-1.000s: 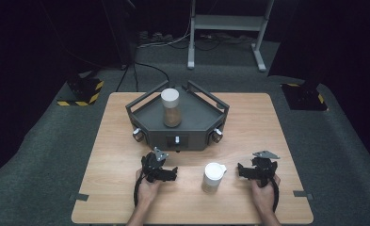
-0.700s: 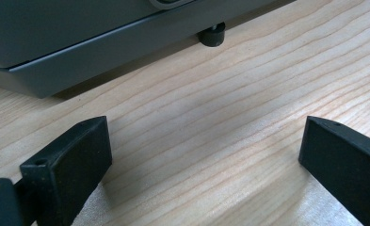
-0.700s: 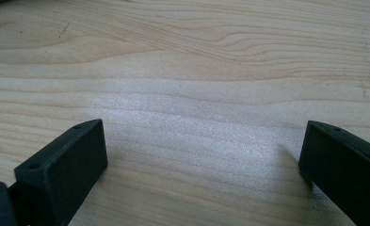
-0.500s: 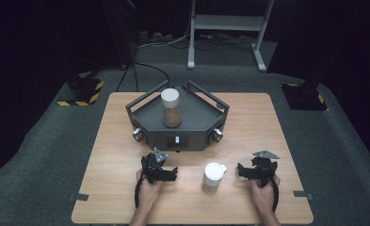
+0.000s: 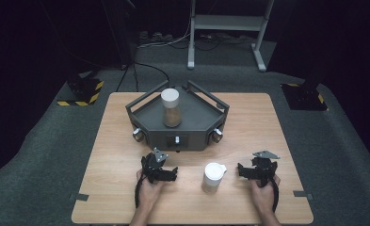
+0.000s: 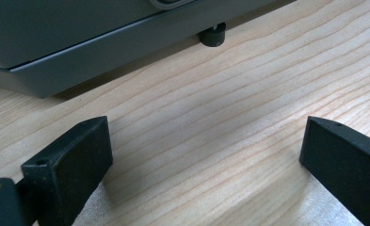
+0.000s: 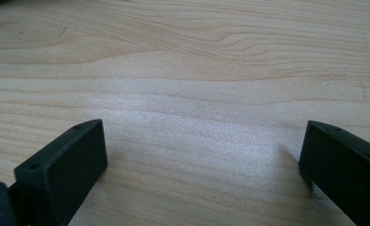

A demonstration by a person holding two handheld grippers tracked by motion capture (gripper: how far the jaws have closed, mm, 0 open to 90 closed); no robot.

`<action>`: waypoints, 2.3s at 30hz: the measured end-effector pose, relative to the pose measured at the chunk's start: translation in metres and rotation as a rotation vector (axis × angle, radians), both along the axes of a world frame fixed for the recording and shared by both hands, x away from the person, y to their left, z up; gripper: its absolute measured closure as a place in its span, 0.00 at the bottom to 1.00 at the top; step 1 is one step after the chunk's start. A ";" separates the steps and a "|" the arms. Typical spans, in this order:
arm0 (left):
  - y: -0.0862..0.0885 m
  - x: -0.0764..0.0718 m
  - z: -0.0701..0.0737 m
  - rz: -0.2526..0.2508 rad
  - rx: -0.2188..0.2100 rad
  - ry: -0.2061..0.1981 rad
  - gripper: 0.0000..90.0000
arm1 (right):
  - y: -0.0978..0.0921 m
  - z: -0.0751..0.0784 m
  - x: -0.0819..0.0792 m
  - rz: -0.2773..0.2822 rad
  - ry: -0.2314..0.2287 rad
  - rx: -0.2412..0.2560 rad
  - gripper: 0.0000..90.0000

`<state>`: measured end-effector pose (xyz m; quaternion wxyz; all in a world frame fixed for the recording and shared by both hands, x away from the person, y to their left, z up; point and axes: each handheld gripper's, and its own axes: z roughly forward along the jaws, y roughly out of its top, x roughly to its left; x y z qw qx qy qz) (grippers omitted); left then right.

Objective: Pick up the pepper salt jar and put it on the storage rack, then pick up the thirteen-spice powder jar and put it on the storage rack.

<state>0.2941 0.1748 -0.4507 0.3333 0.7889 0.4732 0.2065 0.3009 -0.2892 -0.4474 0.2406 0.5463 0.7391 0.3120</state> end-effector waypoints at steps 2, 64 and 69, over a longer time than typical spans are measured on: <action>0.000 0.000 0.000 0.000 0.000 0.000 0.03 | 0.000 0.000 0.000 0.000 0.000 0.000 0.01; 0.001 0.000 0.000 -0.002 -0.004 0.002 0.03 | -0.005 0.006 -0.081 0.356 -0.018 0.067 0.08; 0.001 0.000 0.000 -0.002 -0.004 0.002 0.03 | 0.001 0.006 -0.081 0.399 -0.021 0.075 0.08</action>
